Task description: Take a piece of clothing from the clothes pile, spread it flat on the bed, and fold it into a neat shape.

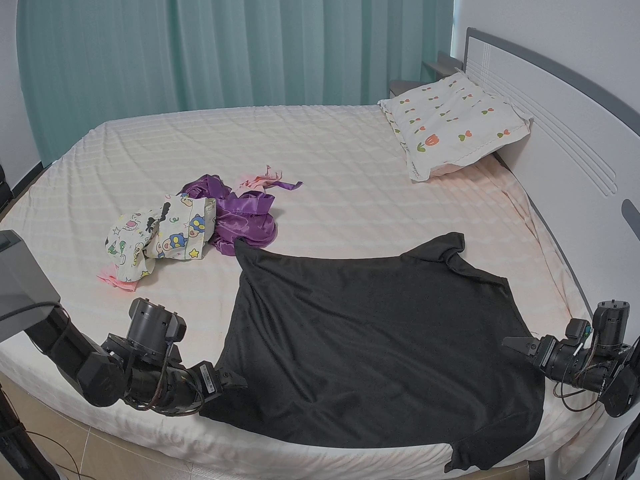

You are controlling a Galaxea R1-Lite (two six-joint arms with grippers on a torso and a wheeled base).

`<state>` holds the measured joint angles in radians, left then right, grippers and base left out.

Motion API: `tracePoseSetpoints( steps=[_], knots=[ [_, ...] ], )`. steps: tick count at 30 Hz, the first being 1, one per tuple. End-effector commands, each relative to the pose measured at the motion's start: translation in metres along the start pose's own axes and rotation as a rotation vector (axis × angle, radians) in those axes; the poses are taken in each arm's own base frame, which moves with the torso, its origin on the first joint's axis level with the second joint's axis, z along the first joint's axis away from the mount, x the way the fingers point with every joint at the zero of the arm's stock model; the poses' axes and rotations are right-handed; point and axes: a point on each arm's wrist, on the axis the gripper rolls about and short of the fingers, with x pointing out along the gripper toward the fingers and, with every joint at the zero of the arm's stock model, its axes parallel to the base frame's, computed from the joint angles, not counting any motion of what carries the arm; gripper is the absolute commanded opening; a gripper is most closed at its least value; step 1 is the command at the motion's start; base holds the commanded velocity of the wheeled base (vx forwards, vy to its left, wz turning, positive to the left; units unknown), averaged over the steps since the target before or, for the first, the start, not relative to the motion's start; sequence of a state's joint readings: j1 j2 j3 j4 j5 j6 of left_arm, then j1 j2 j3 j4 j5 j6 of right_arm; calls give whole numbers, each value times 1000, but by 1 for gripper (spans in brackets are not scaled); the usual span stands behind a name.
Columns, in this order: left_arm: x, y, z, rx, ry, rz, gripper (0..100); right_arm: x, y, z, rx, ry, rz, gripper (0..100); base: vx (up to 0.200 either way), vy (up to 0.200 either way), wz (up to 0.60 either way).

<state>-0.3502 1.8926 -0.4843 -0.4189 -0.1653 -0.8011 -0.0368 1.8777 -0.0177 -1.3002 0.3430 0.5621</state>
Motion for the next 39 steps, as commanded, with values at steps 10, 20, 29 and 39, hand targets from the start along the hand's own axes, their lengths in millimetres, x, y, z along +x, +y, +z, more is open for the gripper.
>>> tracePoseSetpoints(
  steps=[10, 20, 29, 39],
  knots=[
    [13, 5, -13, 19, 57, 61, 0, -2, -1, -3, 3, 9, -5, 100, 0, 0, 0],
    [-5, 18, -27, 11, 89, 152, 0, -2, -1, -3, 4, 11, -6, 100, 0, 0, 0],
    [-13, 22, -32, 7, 125, 194, 0, -2, -1, -3, 5, 13, -7, 100, 0, 0, 0],
    [-21, 20, -26, -25, 95, 178, 100, -3, -1, -3, 4, 8, -4, 100, 0, 0, 0]
  ],
)
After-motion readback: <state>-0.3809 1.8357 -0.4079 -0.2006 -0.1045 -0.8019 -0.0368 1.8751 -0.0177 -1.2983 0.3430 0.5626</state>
